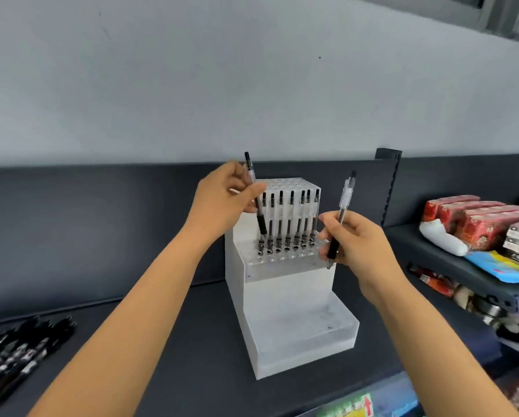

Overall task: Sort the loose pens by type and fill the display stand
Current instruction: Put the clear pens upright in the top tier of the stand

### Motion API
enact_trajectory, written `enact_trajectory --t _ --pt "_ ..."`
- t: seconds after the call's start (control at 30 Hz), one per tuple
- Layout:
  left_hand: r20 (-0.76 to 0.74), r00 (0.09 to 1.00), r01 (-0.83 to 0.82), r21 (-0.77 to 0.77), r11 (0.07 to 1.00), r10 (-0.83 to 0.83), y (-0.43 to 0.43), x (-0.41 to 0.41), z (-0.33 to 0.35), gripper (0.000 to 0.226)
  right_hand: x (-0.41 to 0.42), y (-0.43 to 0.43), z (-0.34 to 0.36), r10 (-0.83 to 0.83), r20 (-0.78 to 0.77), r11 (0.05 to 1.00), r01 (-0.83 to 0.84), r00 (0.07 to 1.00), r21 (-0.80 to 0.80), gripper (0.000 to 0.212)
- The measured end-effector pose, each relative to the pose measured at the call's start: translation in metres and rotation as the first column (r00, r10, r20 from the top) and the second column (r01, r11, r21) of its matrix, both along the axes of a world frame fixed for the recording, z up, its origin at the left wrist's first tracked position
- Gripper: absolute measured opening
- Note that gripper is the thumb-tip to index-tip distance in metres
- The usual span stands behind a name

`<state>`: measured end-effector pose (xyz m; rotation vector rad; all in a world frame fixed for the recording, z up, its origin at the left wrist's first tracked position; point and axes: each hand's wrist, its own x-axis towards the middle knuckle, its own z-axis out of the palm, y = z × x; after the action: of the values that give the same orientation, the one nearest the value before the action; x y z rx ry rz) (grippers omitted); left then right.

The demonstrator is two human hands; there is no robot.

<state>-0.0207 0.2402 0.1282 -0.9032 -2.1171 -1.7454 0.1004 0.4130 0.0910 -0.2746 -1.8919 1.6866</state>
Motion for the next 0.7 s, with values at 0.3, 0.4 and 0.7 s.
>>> enact_trajectory --t 0.3,0.4,0.7 --pt "-0.009 0.985 -0.171 -0.102 0.980 0.171 0.021 -0.023 -0.049 0.015 -0.041 0.008 -0.014 0.172 -0.014 0.982 -0.172 0.985 -0.074 0.030" --pt "-0.033 0.983 -0.186 -0.110 0.976 0.183 0.024 -0.026 -0.051 0.017 -0.049 0.008 -0.018 0.219 -0.039 0.975 -0.220 0.975 -0.039 0.020" --pt "-0.092 0.968 -0.233 0.017 0.972 0.233 0.019 -0.034 -0.037 0.014 -0.066 0.010 -0.017 0.207 -0.120 0.977 -0.211 0.971 -0.022 0.014"
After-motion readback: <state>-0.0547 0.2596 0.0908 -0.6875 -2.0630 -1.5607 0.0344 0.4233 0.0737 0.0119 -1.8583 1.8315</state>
